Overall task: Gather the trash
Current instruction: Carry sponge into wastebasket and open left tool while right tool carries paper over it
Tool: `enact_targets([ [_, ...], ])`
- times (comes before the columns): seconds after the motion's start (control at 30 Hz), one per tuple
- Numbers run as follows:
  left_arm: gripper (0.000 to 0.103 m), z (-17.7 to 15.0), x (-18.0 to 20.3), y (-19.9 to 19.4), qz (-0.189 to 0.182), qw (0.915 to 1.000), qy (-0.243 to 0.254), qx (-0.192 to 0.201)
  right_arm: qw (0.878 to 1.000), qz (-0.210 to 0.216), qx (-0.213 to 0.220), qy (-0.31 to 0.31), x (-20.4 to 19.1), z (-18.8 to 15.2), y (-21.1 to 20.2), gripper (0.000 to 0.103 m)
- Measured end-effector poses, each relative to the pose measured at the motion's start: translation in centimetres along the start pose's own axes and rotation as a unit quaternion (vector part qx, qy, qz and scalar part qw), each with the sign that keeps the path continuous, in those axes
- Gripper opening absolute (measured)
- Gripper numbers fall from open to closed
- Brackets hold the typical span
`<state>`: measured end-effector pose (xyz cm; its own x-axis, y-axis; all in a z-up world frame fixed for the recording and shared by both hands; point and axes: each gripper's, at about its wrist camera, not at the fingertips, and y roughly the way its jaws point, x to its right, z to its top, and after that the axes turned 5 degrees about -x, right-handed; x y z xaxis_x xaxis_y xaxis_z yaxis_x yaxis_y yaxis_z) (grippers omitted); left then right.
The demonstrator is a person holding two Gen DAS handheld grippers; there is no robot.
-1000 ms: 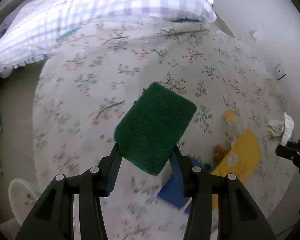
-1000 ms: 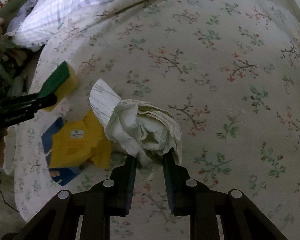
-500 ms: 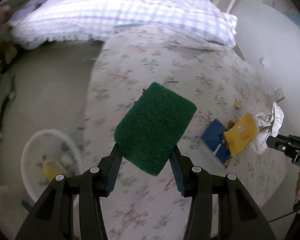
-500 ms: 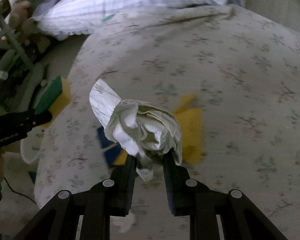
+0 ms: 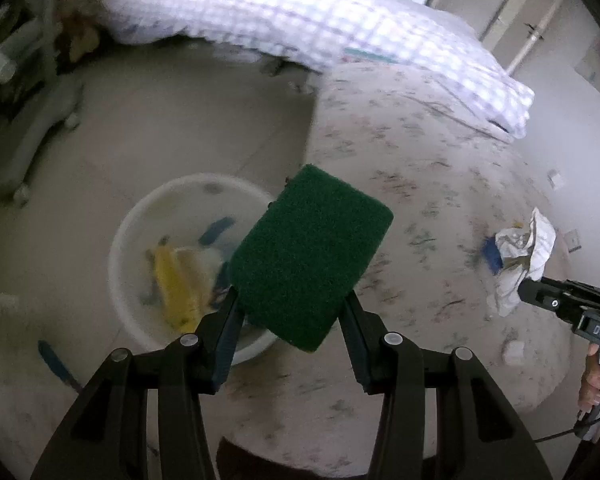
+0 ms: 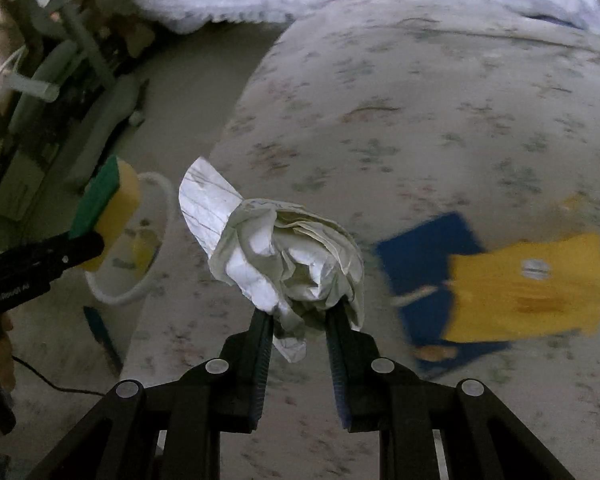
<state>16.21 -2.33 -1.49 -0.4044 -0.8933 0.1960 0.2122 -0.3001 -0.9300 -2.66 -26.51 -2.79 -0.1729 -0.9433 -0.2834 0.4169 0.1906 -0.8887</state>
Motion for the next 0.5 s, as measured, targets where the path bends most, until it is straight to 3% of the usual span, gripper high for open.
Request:
enact_targets([
  [0.5,0.052,-1.9,-7.2,3.4,-0.004,0.998,-0.062,-0.01,0.998,0.013,-0.028,-0.053,-9.3,2.3,6.0,0.024],
])
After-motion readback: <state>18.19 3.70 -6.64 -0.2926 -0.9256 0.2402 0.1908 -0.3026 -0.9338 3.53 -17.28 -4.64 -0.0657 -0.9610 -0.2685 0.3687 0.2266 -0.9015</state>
